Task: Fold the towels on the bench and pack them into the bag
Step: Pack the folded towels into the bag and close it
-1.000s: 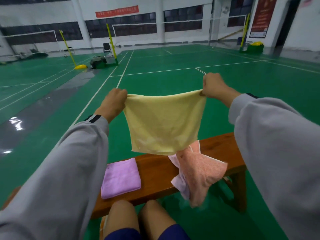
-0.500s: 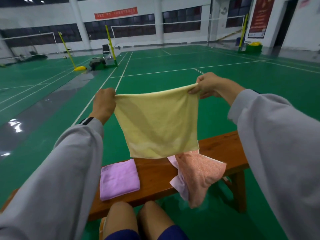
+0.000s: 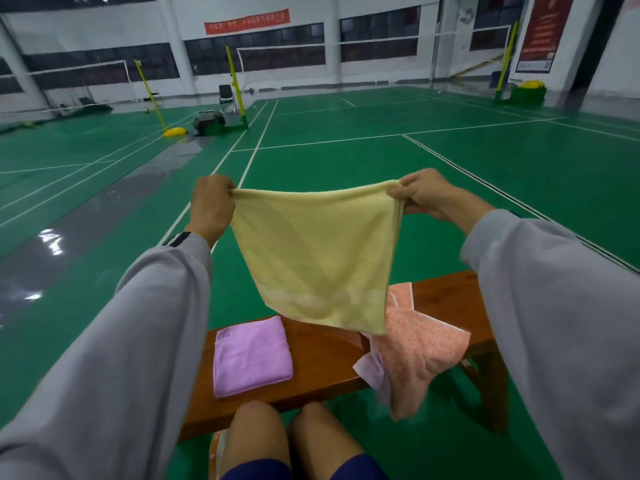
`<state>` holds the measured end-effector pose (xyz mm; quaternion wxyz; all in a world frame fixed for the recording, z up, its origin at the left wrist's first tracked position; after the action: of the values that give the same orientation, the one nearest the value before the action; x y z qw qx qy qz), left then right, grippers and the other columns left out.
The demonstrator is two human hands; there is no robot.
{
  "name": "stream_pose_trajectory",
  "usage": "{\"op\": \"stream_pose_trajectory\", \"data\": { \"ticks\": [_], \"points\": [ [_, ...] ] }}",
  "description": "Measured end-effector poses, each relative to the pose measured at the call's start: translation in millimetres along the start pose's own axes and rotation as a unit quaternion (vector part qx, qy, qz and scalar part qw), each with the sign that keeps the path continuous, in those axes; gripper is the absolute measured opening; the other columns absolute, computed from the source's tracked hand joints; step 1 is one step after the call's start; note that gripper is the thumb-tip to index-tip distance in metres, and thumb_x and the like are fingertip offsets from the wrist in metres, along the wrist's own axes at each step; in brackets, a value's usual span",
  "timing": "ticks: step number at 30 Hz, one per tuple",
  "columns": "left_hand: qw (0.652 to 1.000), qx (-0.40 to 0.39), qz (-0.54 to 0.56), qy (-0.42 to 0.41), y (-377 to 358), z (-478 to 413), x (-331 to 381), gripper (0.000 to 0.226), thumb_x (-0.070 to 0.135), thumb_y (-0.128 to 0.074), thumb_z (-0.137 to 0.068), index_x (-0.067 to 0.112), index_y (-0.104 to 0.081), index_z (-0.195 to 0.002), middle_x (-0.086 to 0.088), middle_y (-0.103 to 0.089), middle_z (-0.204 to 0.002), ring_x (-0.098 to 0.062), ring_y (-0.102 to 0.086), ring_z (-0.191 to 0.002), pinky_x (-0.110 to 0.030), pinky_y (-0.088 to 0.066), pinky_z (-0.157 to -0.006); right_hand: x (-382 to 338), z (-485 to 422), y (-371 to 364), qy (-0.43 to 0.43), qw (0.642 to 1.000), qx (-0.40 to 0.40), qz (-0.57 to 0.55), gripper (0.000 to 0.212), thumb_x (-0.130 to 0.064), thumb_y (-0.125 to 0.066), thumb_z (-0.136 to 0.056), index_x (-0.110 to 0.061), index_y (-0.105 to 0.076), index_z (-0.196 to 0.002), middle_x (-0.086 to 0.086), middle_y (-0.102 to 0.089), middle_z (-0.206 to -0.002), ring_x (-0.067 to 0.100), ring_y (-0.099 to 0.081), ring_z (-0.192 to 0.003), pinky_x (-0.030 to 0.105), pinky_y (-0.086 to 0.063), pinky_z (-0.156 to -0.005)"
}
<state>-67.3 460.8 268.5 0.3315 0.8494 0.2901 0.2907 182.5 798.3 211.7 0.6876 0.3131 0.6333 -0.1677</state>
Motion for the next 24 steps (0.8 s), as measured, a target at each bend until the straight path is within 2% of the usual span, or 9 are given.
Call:
{"op": "stream_pose_trajectory", "data": {
  "ticks": [1, 3, 6, 12, 16, 19, 21, 24],
  "points": [
    [1.0, -0.002, -0.003, -0.003, 0, 0, 1, 0.035, -0.014, -0.05, -0.079, 0.001, -0.077, -0.095, -0.024, -0.072, -0.093, -0.043, -0.064, -0.088, -0.045, -0.051, -0.077, -3, -1, 1, 0.015, 0.999, 0.006, 0.039, 0.013, 0.001, -0.078, -0.084, -0.003, -0.069, -0.093, 0.016, -0.071, -0.096, 0.026, -0.072, -0.086, 0.035, -0.062, -0.071],
    [1.0, -0.003, -0.007, -0.01, 1, -1, 3, 0.033, -0.013, -0.05, -0.079, 0.002, -0.077, -0.092, -0.023, -0.072, -0.091, -0.042, -0.064, -0.086, -0.044, -0.051, -0.074, -10, -4, 3, 0.042, 0.994, 0.024, 0.097, 0.021, 0.012, -0.077, -0.078, -0.007, -0.068, -0.079, 0.013, -0.07, -0.085, 0.027, -0.069, -0.086, 0.04, -0.063, -0.076],
    [1.0, -0.003, -0.007, -0.009, 2, -3, 4, 0.032, -0.012, -0.051, -0.079, 0.003, -0.076, -0.09, -0.022, -0.072, -0.09, -0.041, -0.063, -0.085, -0.044, -0.052, -0.074, -15, -7, 4, 0.056, 0.987, 0.042, 0.146, 0.028, 0.016, -0.078, -0.071, -0.011, -0.071, -0.074, 0.012, -0.072, -0.082, 0.028, -0.07, -0.084, 0.043, -0.063, -0.08],
    [1.0, -0.002, 0.006, 0.017, 5, -5, -4, 0.034, -0.015, -0.052, -0.08, 0.002, -0.078, -0.093, -0.02, -0.073, -0.092, -0.037, -0.065, -0.087, -0.042, -0.052, -0.077, -14, -14, 11, 0.057, 0.991, 0.08, 0.096, 0.025, 0.009, -0.075, -0.079, -0.016, -0.074, -0.079, 0.013, -0.073, -0.095, 0.027, -0.07, -0.092, 0.04, -0.063, -0.081],
    [0.998, -0.015, 0.026, 0.053, 2, -3, -17, 0.015, 0.001, -0.063, -0.088, 0.001, -0.078, -0.09, -0.019, -0.073, -0.087, -0.029, -0.061, -0.078, -0.036, -0.046, -0.073, -5, -13, 15, 0.049, 0.991, 0.109, 0.056, 0.02, 0.004, -0.075, -0.084, -0.015, -0.072, -0.078, 0.012, -0.071, -0.094, 0.028, -0.071, -0.092, 0.038, -0.063, -0.077],
    [0.991, -0.02, 0.083, 0.1, -1, 0, -29, 0.016, 0.014, -0.067, -0.093, 0.003, -0.078, -0.097, -0.015, -0.074, -0.093, -0.028, -0.061, -0.082, -0.034, -0.047, -0.077, 1, -12, 17, 0.04, 0.99, 0.134, 0.023, 0.016, -0.002, -0.073, -0.089, -0.015, -0.07, -0.08, 0.014, -0.071, -0.099, 0.029, -0.071, -0.093, 0.039, -0.063, -0.075],
    [0.974, -0.02, 0.164, 0.155, -6, 1, -41, 0.019, 0.02, -0.066, -0.095, 0.005, -0.076, -0.103, -0.014, -0.073, -0.098, -0.033, -0.065, -0.093, -0.038, -0.05, -0.081, 0, -11, 16, 0.041, 0.989, 0.141, 0.007, 0.015, -0.007, -0.071, -0.092, -0.017, -0.068, -0.081, 0.012, -0.07, -0.101, 0.027, -0.07, -0.093, 0.039, -0.063, -0.075],
    [0.902, -0.018, 0.344, 0.262, -21, 6, -56, 0.021, 0.022, -0.065, -0.099, 0.007, -0.072, -0.112, -0.009, -0.069, -0.103, -0.033, -0.066, -0.109, -0.037, -0.05, -0.085, -4, -13, 13, 0.044, 0.988, 0.147, -0.014, 0.015, -0.015, -0.07, -0.094, -0.021, -0.068, -0.081, 0.005, -0.071, -0.097, 0.025, -0.069, -0.094, 0.039, -0.061, -0.079]
  ]
}}
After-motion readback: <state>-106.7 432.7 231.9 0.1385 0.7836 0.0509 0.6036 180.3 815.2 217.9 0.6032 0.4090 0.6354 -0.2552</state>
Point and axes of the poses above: each hand's wrist, its own z-axis away from the middle knuckle, its own y-axis out of the back of the hand, x = y × z, the point moved 10 cm from there along -z, towards the middle knuckle
